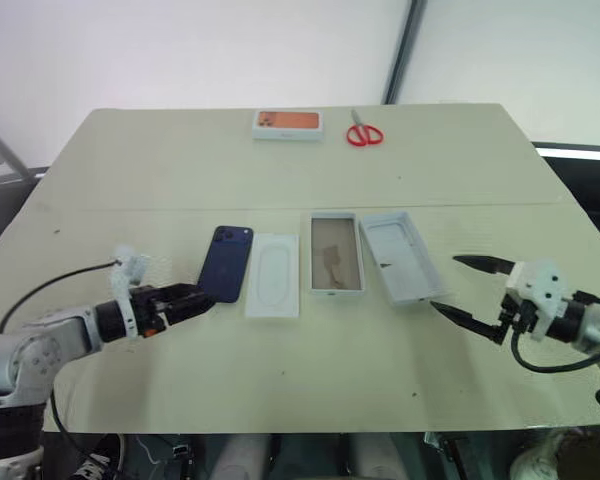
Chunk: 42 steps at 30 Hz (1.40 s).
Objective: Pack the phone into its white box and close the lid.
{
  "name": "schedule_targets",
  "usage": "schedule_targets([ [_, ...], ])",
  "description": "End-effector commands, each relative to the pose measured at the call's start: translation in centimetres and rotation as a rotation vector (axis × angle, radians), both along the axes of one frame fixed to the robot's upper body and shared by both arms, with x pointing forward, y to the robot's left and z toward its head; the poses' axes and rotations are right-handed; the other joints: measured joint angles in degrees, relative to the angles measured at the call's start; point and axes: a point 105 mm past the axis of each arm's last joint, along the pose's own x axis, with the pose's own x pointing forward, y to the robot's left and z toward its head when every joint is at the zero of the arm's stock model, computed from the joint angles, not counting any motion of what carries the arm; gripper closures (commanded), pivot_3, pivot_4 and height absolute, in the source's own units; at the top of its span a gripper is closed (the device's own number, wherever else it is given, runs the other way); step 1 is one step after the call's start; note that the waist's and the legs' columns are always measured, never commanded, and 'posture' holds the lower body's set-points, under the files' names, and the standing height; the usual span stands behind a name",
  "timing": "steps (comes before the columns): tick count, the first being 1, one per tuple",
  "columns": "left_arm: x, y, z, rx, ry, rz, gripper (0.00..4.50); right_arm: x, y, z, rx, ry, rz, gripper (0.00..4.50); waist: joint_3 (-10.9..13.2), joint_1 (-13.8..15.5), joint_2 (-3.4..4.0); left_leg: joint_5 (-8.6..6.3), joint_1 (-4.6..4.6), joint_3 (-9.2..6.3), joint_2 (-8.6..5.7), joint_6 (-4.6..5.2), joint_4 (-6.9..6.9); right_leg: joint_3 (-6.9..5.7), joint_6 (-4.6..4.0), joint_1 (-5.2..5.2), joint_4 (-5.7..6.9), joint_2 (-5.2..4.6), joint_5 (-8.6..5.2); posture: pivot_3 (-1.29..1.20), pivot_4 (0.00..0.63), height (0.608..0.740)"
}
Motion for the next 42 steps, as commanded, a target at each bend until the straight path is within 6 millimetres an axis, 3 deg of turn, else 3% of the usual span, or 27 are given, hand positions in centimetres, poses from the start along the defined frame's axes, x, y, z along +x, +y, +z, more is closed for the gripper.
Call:
schedule_targets([
  [1,-0.4,-1.6,0.8,-0.078,0.037,-0.006,0.00,-0.1,1.9,1.0,-0.024,-0.030,0.077,0.03,0.00,0.07,-0.01,0.00,0.00,0.00,-0.01,0.00,0.00,0.00,0.00,0.00,0.00,0.00,0.00,0.00,0.150,0.740],
  [13,-1.1,-4.3,-0.9,-0.159,0.205,-0.023,0.00,0.2,4.4,1.2,-0.026,-0.048,0.148,0.03,0.00,0.08,-0.02,0.01,0.00,0.02,-0.03,-0.01,0.03,0.01,0.00,0.00,0.01,0.01,0.00,0.00,0.150,0.740],
  [22,-0.3,-5.4,-2.3,-0.231,0.254,0.024,0.00,0.2,6.4,0.9,-0.028,-0.060,0.202,0.03,-0.06,0.32,0.01,0.01,0.01,0.00,-0.07,-0.02,0.06,-0.01,-0.01,0.07,0.00,-0.01,0.00,0.00,0.150,0.740],
  [30,-0.8,-6.8,-3.6,-0.276,0.335,-0.017,0.00,0.5,6.7,1.0,-0.025,-0.074,0.201,0.03,-0.09,0.28,0.04,0.01,0.04,-0.01,-0.09,-0.02,0.09,-0.02,-0.01,0.13,-0.01,-0.02,-0.01,0.00,0.150,0.740],
  [36,-0.9,-6.4,-4.3,-0.240,0.365,0.000,0.00,0.7,6.6,1.1,-0.024,-0.086,0.185,0.03,-0.12,0.25,0.07,0.01,0.05,-0.01,-0.10,-0.02,0.09,-0.02,-0.02,0.14,-0.03,-0.02,-0.01,0.00,0.150,0.740],
  [39,-1.1,-6.6,-4.1,-0.255,0.364,-0.018,0.80,0.7,6.5,1.1,-0.025,-0.088,0.182,0.00,-0.13,0.18,0.09,0.01,0.08,-0.01,-0.09,-0.01,0.07,-0.02,-0.02,0.17,-0.06,-0.02,-0.01,0.00,0.150,0.740],
  [42,-1.0,-6.6,-4.3,-0.231,0.368,-0.013,2.36,0.8,6.5,1.2,-0.022,-0.092,0.180,0.00,-0.12,0.17,0.08,0.01,0.07,-0.01,-0.09,-0.01,0.05,-0.02,-0.02,0.16,-0.08,-0.02,-0.01,0.00,0.150,0.740],
])
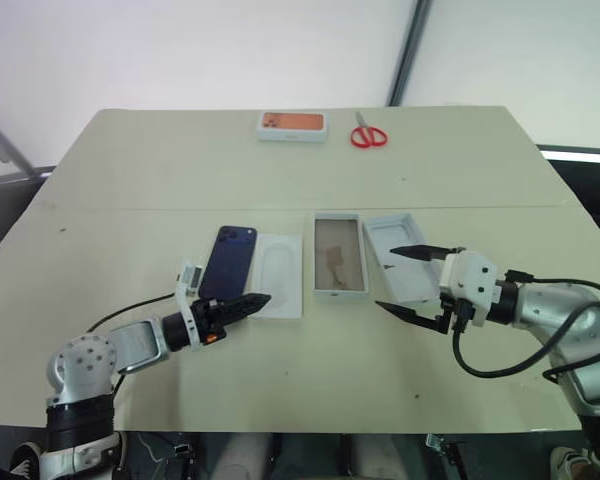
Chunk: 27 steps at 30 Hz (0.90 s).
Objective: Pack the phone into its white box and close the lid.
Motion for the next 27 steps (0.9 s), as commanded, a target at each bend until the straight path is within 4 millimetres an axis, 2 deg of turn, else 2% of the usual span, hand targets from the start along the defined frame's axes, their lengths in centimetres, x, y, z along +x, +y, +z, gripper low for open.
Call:
schedule_targets([
  [1,-0.5,-0.3,-1.2,0.045,0.052,-0.023,2.83,0.1,0.2,1.0,0.007,-0.054,0.006,0.00,0.00,0.00,-0.01,0.00,0.00,0.00,0.00,0.00,0.00,0.00,0.00,0.00,0.00,0.00,0.00,0.00,0.150,0.740],
  [4,-0.6,-0.3,-1.3,0.050,0.063,-0.029,4.40,0.2,0.2,1.1,0.009,-0.058,0.004,0.00,-0.08,0.08,0.14,0.00,0.05,0.00,0.00,0.00,0.00,-0.01,0.00,0.05,0.00,0.00,0.00,0.00,0.150,0.740],
  [11,-0.2,-0.1,-1.0,0.025,0.055,-0.003,4.46,0.1,-0.2,0.5,0.000,-0.041,0.002,0.00,-0.14,0.03,0.23,-0.03,0.48,-0.01,0.03,0.02,-0.14,-0.03,-0.17,0.50,-0.23,0.00,-0.10,0.00,0.150,0.740],
  [17,1.0,0.5,0.7,-0.072,0.037,0.043,4.46,-0.1,-0.7,-0.3,-0.009,-0.006,-0.004,0.00,-0.12,0.00,0.21,-0.03,0.49,-0.04,0.03,0.02,-0.14,-0.03,-0.17,0.51,-0.25,0.00,-0.09,0.00,0.150,0.740],
  [22,2.1,0.8,3.0,-0.203,0.007,0.080,4.46,-0.6,-1.7,-1.1,-0.011,0.021,-0.008,0.00,-0.01,0.01,0.03,-0.03,0.48,-0.04,0.03,0.03,-0.16,-0.04,-0.03,0.49,-0.26,0.01,-0.03,0.00,0.150,0.740],
  [27,3.6,-1.0,4.4,-0.241,0.001,0.070,4.46,-0.3,-2.3,-1.9,-0.016,0.036,-0.021,0.00,0.02,0.08,-0.02,-0.03,0.47,-0.05,0.00,0.03,-0.11,-0.05,-0.02,0.53,-0.28,0.00,-0.02,0.00,0.150,0.740],
])
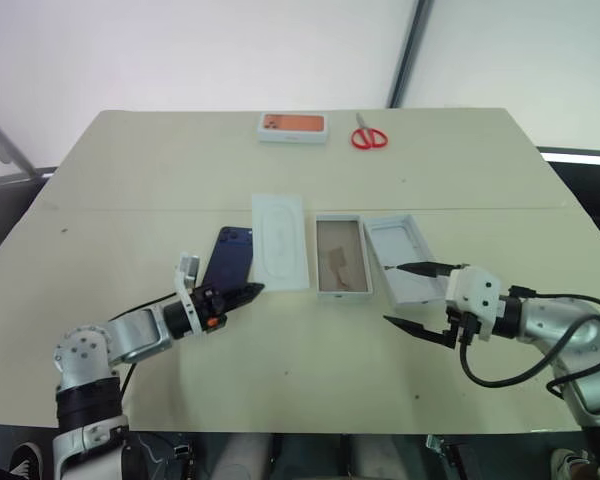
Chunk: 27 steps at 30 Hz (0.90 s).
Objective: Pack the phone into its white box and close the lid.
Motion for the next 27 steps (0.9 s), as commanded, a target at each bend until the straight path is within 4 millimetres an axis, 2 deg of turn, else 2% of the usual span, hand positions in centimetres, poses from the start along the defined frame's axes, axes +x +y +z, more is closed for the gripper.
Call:
schedule_targets([
  [1,1.3,-1.7,1.7,-0.052,-0.033,-0.016,4.46,0.5,-0.1,1.0,-0.004,-0.059,-0.002,0.00,0.01,0.03,-0.02,0.00,0.00,0.00,0.00,0.00,0.00,0.00,0.01,0.00,0.00,0.00,0.01,0.00,0.150,0.740],
  [6,2.8,-5.8,1.6,-0.020,-0.006,-0.072,4.46,1.1,0.4,1.0,-0.004,-0.078,0.003,0.00,0.05,-0.04,-0.08,0.00,-0.02,0.02,-0.01,0.00,-0.01,-0.01,0.05,-0.01,-0.01,0.02,0.02,0.00,0.150,0.740],
  [11,2.8,-7.9,1.3,-0.006,0.006,-0.125,4.46,1.1,0.4,1.2,-0.012,-0.092,-0.007,0.00,0.07,-0.24,-0.12,0.00,-0.03,0.04,0.00,0.01,-0.04,0.00,0.07,-0.06,0.00,0.06,0.03,0.00,0.150,0.740],
  [19,0.9,-8.6,0.0,0.015,0.044,-0.206,4.46,0.7,-0.1,1.1,-0.019,-0.101,-0.040,0.00,0.11,-0.10,-0.18,0.00,-0.03,0.03,-0.01,0.01,-0.02,0.00,0.07,-0.04,-0.01,0.05,0.03,0.00,0.150,0.740],
  [27,1.9,-8.9,-0.2,0.021,0.049,-0.156,4.46,1.0,0.2,1.3,-0.013,-0.114,-0.042,0.00,0.11,-0.05,-0.18,0.00,-0.03,0.04,-0.01,0.01,0.00,-0.01,0.06,-0.02,-0.01,0.04,0.02,0.00,0.150,0.740],
])
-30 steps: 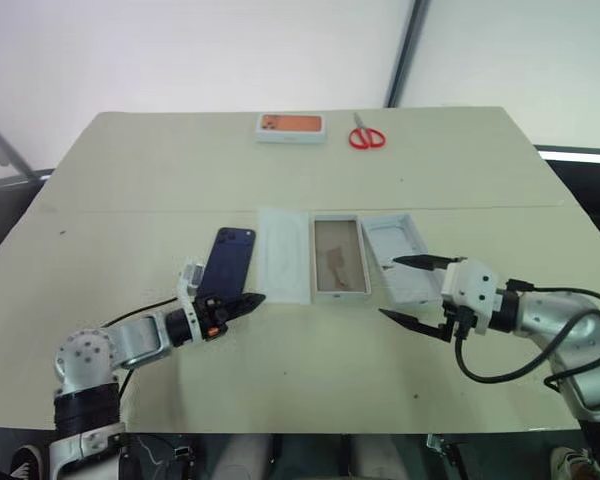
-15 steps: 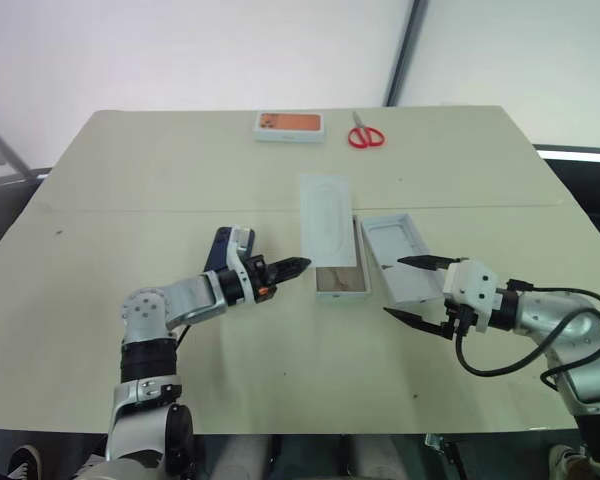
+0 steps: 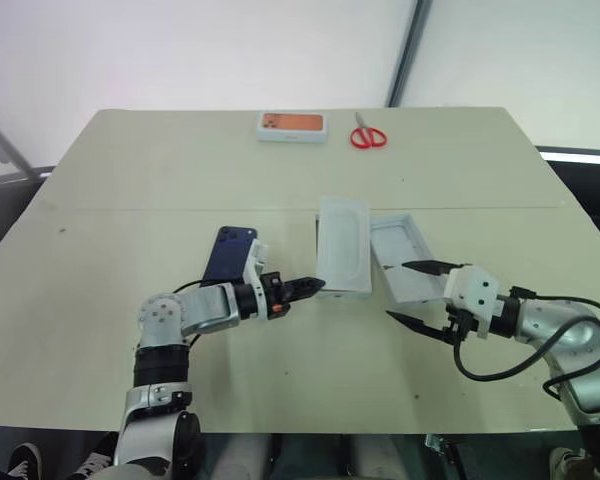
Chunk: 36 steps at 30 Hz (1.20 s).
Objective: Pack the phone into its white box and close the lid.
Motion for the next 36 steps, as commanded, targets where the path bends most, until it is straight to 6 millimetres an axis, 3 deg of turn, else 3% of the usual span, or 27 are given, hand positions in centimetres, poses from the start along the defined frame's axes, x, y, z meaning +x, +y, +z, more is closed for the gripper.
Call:
schedule_targets([
  [1,0.4,-0.4,0.7,0.002,-0.044,0.010,4.46,0.1,0.3,1.3,0.005,-0.061,0.013,0.00,0.00,0.01,0.00,0.00,0.00,0.00,0.00,0.00,0.00,0.00,0.00,0.00,0.00,0.00,0.00,0.00,0.150,0.740],
  [7,0.1,-0.6,0.8,-0.032,-0.042,0.004,4.46,0.2,0.3,1.5,0.005,-0.069,0.008,0.00,0.00,0.01,0.00,0.00,-0.01,0.00,0.00,0.00,0.00,0.00,0.00,0.00,-0.01,0.00,0.00,0.00,0.150,0.740],
  [10,0.1,-0.5,0.9,-0.029,-0.051,0.012,3.59,0.2,0.3,1.6,0.007,-0.071,0.006,0.00,0.00,0.00,-0.01,0.00,-0.01,0.00,0.00,0.00,0.00,0.00,0.00,0.00,-0.02,0.00,0.00,0.00,0.150,0.740],
  [16,0.2,-0.3,1.6,-0.037,-0.084,0.022,0.74,0.3,0.2,1.6,0.009,-0.070,-0.001,0.00,0.00,0.01,-0.01,0.00,-0.01,-0.01,0.00,0.00,0.00,-0.01,0.00,0.01,-0.02,0.00,0.00,0.00,0.150,0.740],
  [25,-0.5,0.4,4.1,0.025,-0.279,0.002,0.74,1.2,0.2,2.2,0.033,-0.082,-0.020,0.00,0.04,-0.13,-0.04,0.00,-0.09,0.00,0.01,0.00,-0.03,0.00,0.00,-0.07,-0.03,0.01,0.00,0.00,0.150,0.740],
  [28,0.0,2.1,5.7,0.134,-0.507,0.061,0.74,2.0,1.1,3.4,0.122,-0.040,-0.042,0.00,0.06,-0.25,-0.02,0.01,-0.08,0.01,0.02,-0.01,-0.03,0.00,-0.02,-0.08,-0.02,0.02,-0.01,0.00,0.150,0.740],
  [31,0.3,3.7,6.0,0.263,-0.741,0.072,0.74,2.6,2.0,3.8,0.148,-0.019,-0.043,0.00,0.05,-0.08,0.01,0.01,-0.10,0.01,0.04,-0.03,-0.07,0.01,-0.18,-0.11,-0.05,0.02,-0.08,0.00,0.150,0.740],
  [33,0.9,5.0,6.0,0.272,-0.774,0.105,0.74,3.2,2.5,4.0,0.179,-0.005,-0.053,0.00,0.05,-0.02,0.02,0.00,-0.10,0.05,0.03,-0.02,-0.12,0.02,-0.25,-0.11,-0.15,-0.02,-0.11,0.00,0.150,0.740],
  [36,1.5,7.8,6.5,0.385,-0.971,0.125,0.71,5.5,3.7,2.9,0.084,-0.022,-0.081,0.82,0.08,-0.22,0.02,0.00,-0.22,0.03,0.03,-0.01,-0.08,0.03,-0.27,-0.21,-0.17,-0.03,-0.12,0.00,0.150,0.740],
])
